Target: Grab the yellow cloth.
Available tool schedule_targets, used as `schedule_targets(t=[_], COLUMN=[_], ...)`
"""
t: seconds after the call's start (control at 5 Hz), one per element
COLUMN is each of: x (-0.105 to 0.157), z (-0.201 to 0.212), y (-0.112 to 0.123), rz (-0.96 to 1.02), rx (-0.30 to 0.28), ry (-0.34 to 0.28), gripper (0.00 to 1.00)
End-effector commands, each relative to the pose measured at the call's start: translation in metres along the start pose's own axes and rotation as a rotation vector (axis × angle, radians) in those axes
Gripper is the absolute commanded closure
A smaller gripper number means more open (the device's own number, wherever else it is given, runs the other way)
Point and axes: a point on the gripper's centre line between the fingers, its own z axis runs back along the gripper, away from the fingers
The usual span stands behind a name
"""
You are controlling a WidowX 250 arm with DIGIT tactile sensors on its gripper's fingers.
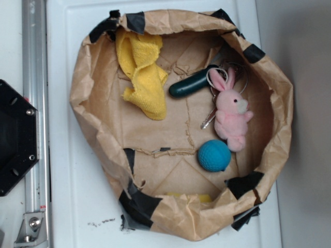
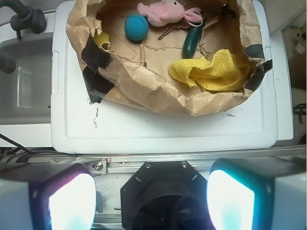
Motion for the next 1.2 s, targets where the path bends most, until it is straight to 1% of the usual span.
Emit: schedule_targets(t=[0.0, 0.2, 0.4, 0.6, 0.8, 1.0], x=[0.000, 0.048, 0.090, 0.097, 0.088, 0.084], z=[0.000, -0.023, -0.063, -0.092, -0.127, -0.158], y=[0.000, 0.007, 0.019, 0.045, 0.082, 0.102], rz=[0.000, 0.241, 0.494, 0.738, 0.992, 1.213], rx=[0.000, 0.111, 0.095, 0.183, 0.181, 0.209], ry=[0.000, 0.004, 0.036, 0.032, -0.061, -0.064], gripper=[0.00, 0.00, 0.00, 0.00, 0.00, 0.00])
